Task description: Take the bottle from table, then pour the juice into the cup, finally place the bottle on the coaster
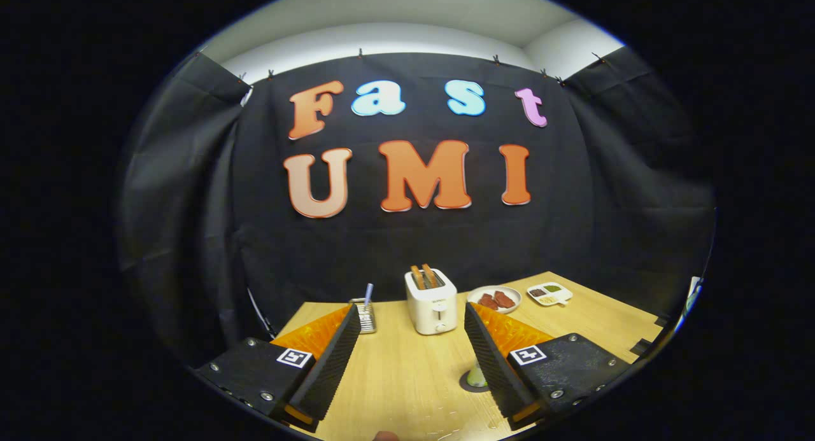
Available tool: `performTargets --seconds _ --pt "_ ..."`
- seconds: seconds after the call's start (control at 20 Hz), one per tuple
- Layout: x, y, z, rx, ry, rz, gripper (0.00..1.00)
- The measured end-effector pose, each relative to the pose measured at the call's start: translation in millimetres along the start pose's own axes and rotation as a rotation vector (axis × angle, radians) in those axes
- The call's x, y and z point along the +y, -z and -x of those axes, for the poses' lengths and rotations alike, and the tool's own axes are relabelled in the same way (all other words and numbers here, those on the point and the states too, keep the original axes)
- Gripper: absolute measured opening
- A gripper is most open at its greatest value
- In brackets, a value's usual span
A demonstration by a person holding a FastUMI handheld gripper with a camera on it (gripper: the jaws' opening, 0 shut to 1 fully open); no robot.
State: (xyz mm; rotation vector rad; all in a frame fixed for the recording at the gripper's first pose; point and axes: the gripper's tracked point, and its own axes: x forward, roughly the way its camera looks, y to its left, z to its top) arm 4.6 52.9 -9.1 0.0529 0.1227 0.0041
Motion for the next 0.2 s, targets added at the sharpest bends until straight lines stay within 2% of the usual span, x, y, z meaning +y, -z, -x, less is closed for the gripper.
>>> performTargets --seconds 0.2 --pt "26 -19 31 -0.069 -0.050 0.013 0.97"
